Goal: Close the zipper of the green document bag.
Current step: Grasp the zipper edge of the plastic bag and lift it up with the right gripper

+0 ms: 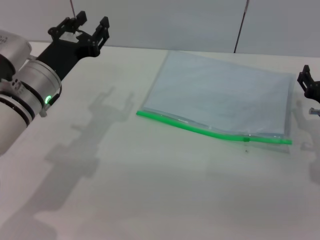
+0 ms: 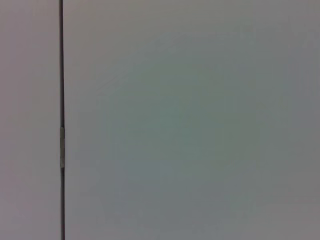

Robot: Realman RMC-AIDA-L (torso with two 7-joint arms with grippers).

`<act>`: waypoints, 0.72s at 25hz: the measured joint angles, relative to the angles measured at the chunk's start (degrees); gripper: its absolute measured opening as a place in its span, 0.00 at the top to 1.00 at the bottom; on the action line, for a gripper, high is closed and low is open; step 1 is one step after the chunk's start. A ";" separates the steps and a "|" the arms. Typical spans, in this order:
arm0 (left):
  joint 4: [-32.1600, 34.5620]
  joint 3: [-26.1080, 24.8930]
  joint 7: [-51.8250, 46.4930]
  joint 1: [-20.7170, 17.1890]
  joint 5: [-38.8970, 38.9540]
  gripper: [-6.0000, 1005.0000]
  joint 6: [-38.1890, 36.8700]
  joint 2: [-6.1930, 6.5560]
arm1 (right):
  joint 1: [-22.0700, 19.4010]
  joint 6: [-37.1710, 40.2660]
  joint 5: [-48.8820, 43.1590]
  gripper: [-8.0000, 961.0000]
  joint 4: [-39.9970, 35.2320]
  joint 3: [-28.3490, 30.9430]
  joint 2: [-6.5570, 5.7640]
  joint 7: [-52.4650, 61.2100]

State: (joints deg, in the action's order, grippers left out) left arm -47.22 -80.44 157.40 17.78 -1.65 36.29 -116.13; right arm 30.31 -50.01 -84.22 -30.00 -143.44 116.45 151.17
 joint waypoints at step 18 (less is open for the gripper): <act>-4.19 -0.42 2.68 -1.65 0.46 0.44 -6.28 -0.27 | 1.21 10.31 -0.27 0.09 -3.06 1.49 -0.55 -8.77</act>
State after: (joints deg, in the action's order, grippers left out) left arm -51.40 -80.86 160.07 16.13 -1.19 30.01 -116.40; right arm 31.51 -39.70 -84.49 -33.06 -141.95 115.91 142.40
